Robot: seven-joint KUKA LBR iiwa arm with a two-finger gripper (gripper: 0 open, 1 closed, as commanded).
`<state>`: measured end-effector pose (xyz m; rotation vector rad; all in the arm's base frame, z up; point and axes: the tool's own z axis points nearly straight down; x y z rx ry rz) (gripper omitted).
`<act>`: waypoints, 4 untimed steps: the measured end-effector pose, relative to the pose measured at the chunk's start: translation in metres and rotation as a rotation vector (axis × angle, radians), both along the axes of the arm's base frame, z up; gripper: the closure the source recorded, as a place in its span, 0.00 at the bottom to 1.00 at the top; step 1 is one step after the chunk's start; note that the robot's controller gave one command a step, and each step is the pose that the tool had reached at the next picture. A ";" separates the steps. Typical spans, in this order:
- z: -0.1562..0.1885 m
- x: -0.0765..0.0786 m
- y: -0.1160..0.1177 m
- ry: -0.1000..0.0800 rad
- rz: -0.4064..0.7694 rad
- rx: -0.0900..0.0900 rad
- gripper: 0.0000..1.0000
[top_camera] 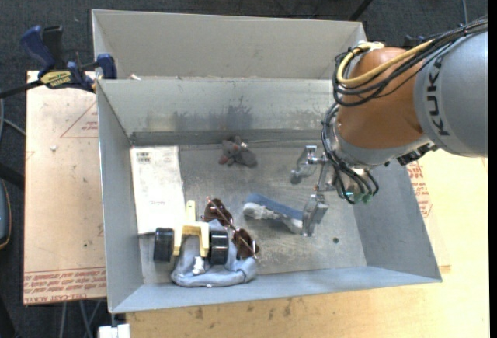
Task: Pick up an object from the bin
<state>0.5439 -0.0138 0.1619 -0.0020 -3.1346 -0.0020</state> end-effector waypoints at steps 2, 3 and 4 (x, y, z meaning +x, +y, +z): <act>-0.041 -0.009 0.016 -0.016 -0.032 -0.001 0.00; -0.085 -0.024 0.039 -0.007 -0.060 0.000 0.00; -0.090 -0.033 0.045 -0.023 -0.015 -0.001 0.00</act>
Offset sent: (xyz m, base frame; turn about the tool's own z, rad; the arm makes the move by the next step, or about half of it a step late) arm -0.0210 0.0281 -0.0780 0.0541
